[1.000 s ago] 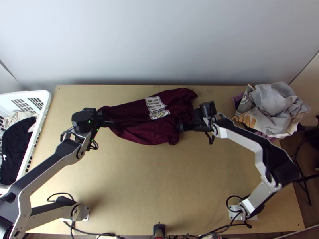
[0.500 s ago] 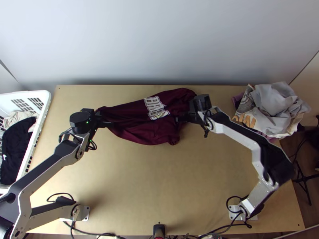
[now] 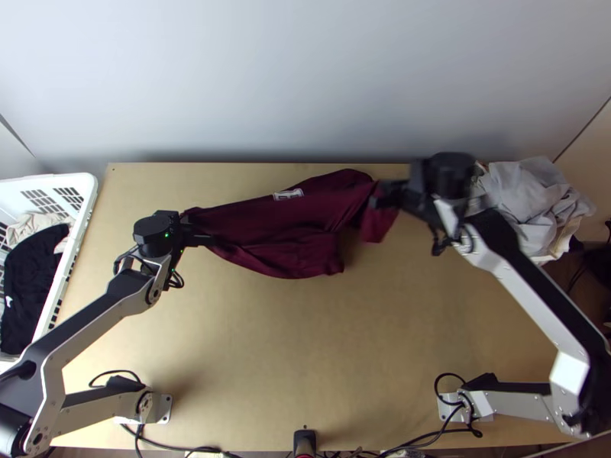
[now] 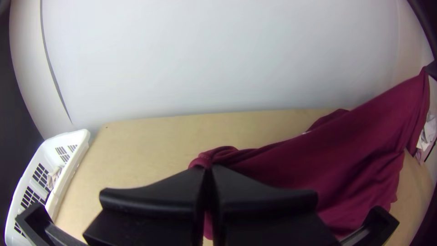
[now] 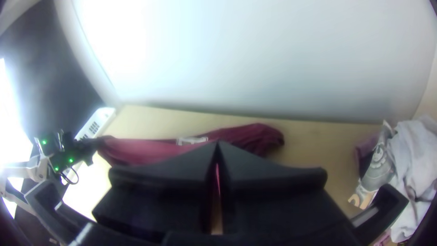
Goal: Fold the t-shirt
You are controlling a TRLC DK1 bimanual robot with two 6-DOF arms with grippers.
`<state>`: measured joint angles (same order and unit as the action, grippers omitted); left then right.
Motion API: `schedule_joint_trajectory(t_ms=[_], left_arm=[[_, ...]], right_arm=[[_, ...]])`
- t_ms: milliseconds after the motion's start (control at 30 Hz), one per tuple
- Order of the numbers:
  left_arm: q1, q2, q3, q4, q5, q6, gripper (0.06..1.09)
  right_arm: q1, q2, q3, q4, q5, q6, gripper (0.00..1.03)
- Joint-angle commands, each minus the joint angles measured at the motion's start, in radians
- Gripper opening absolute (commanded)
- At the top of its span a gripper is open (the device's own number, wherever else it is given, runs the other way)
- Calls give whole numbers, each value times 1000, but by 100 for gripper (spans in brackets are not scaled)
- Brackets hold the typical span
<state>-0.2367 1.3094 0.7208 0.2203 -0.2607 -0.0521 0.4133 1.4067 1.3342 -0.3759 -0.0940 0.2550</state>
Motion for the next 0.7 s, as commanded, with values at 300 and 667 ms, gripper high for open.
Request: schedule_joint_trajectory(t_ms=[300,667], left_arm=[[20,-7,-27,25,5,14,9],[19,-99,-72,16,15,95,9]], right_arm=[[-25,146,281,19,0,-33,3],[64,149,-276,258,-16,-51,27]])
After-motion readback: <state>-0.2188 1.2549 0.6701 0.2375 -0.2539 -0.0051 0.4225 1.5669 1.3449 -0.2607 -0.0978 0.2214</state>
